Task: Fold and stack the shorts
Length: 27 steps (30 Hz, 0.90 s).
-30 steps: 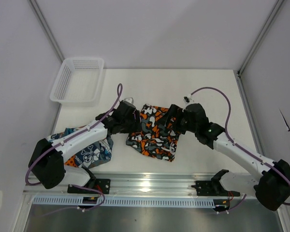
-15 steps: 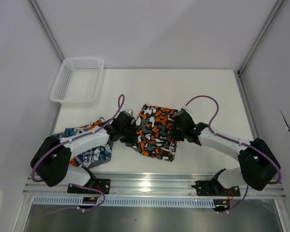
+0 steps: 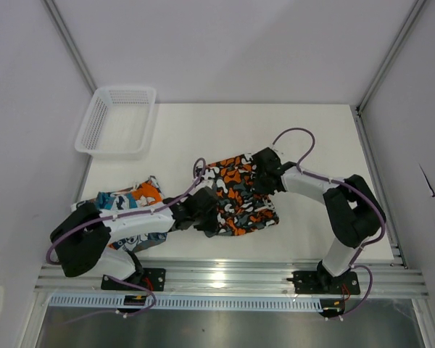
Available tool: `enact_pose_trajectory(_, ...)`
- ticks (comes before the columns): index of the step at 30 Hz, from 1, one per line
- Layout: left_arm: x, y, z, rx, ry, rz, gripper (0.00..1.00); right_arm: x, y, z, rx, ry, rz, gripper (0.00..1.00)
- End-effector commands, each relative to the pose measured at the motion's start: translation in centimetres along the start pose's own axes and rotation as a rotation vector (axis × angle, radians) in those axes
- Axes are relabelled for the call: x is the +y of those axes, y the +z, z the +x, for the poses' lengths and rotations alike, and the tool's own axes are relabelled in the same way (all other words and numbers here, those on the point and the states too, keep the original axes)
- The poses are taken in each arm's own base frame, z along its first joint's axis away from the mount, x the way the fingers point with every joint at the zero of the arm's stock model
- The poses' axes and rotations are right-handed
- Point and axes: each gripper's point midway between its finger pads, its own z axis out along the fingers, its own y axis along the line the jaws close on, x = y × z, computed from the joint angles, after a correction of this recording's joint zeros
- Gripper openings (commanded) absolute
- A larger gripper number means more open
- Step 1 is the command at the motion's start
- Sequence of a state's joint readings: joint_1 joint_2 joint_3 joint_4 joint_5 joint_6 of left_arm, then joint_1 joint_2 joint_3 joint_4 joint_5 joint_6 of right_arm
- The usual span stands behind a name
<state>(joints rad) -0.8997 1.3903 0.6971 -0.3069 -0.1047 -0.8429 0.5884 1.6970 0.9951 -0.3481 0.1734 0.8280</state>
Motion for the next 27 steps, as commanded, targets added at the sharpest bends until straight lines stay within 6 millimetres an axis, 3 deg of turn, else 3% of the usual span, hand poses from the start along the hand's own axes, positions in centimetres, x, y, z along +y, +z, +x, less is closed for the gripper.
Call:
enact_pose_trajectory(1,-2.2,0.5,1.9,0.009,-0.037,0.012,0.29,1.1,0.2,-3.8,-0.044,-0.079,-0.008,0.0)
enact_pose_trajectory(3,-2.8,1.5,3.5,0.041,-0.034,-0.005,0.28,1.7,0.9,-4.5,0.0,-0.166,-0.042,0.01)
enact_pose_trajectory(4,-4.4,1.5,4.1,0.039,-0.009,0.011,0.26,3.5,0.5,-6.4,-0.023,-0.19,-0.08,0.02)
enact_pose_trajectory(7,-7.6,2.3,5.5,0.047,0.003,0.048,0.27,4.3,1.3,-7.7,0.004,-0.26,-0.108,0.1)
enact_pose_trajectory(9,-8.6,2.5,5.9,0.06,0.017,0.05,0.29,5.3,0.6,-9.8,-0.019,-0.245,-0.137,0.2)
enact_pose_trajectory(10,-10.8,2.0,4.9,0.046,0.021,0.081,0.33,5.1,0.1,-10.9,-0.023,-0.226,-0.159,0.26)
enact_pose_trajectory(11,-10.9,1.6,4.3,0.031,0.04,0.074,0.36,5.4,-0.8,-12.0,-0.04,-0.212,-0.182,0.42)
enact_pose_trajectory(12,-10.7,1.0,3.9,0.029,0.056,0.06,0.41,5.8,-2.6,-12.9,-0.059,-0.204,-0.226,0.47)
enact_pose_trajectory(14,-12.3,-1.6,2.0,-0.014,0.071,0.128,0.58,5.0,-4.6,-14.5,-0.101,-0.179,-0.238,0.58)
enact_pose_trajectory(15,-12.5,-2.7,1.3,-0.019,0.076,0.144,0.64,4.4,-5.3,-14.3,-0.098,-0.17,-0.233,0.61)
enact_pose_trajectory(16,-12.2,-3.5,0.4,-0.022,0.068,0.145,0.73,4.4,-7.5,-14.8,-0.127,-0.164,-0.26,0.62)
enact_pose_trajectory(17,-12.2,-5.1,-0.4,-0.026,0.084,0.178,0.75,3.9,-8.2,-14.8,-0.125,-0.14,-0.259,0.66)
enact_pose_trajectory(18,-12.5,-6.2,-1.4,-0.034,0.091,0.198,0.76,2.8,-8.5,-13.4,-0.093,-0.128,-0.238,0.68)
enact_pose_trajectory(19,-10.8,-6.6,-2.4,-0.03,0.105,0.161,0.77,2.6,-10.2,-13.2,-0.112,-0.118,-0.253,0.73)
enact_pose_trajectory(20,-10.4,-8.0,-3.5,-0.045,0.101,0.181,0.77,2.3,-10.8,-12.4,-0.104,-0.088,-0.253,0.76)
enact_pose_trajectory(21,-9.7,-8.5,-4.3,-0.057,0.103,0.179,0.77,1.0,-10.2,-10.1,-0.061,-0.072,-0.227,0.79)
enact_pose_trajectory(22,-7.6,-8.6,-6.4,-0.082,0.087,0.144,0.77,0.6,-11.7,-9.7,-0.092,-0.054,-0.232,0.83)
enact_pose_trajectory(24,-5.8,-9.2,-7.9,-0.093,0.067,0.165,0.77,-0.1,-12.2,-7.3,-0.083,0.007,-0.211,0.86)
enact_pose_trajectory(25,-3.7,-9.1,-10.3,-0.14,0.051,0.138,0.77,-1.8,-12.5,-6.0,-0.112,0.036,-0.168,0.91)
enact_pose_trajectory(27,-1.6,-9.0,-12.3,-0.179,0.049,0.1,0.77,-1.7,-13.0,-3.5,-0.12,0.105,-0.161,0.98)
